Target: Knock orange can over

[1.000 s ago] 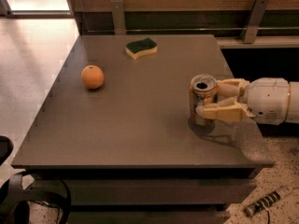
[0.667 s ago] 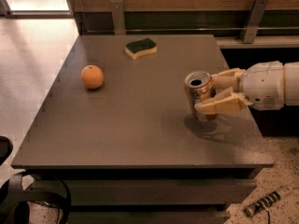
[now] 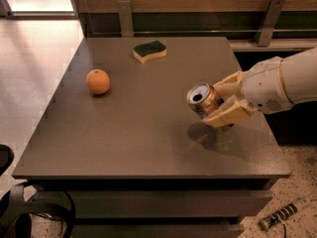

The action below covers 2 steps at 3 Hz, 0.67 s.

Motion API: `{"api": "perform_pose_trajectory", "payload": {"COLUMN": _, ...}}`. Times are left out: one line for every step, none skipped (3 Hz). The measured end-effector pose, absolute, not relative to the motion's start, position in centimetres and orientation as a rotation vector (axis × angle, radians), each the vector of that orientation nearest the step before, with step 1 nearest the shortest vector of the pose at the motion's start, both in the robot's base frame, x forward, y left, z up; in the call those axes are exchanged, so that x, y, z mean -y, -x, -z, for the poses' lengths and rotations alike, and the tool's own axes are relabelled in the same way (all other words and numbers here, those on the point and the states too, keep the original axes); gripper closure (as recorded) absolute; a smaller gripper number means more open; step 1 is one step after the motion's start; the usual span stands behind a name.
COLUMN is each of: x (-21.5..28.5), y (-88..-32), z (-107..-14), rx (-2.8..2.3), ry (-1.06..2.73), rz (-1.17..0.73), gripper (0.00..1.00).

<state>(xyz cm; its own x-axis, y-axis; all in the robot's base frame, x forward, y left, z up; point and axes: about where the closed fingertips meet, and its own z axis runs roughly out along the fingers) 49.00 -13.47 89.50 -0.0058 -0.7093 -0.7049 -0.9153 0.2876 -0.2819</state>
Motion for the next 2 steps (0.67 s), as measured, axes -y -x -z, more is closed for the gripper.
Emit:
{"api": "perform_pose_trajectory", "payload": {"x": 13.4, "y": -48.8, "z": -88.6, "rx": -1.829, "ry": 1.568, "rz": -0.153, "gripper": 1.0}}
{"api": "perform_pose_trajectory", "payload": {"x": 13.9, "y": -49.0, "z": -87.5, "rx": -1.895, "ry": 1.628, "rz": 0.002, "gripper": 1.0}}
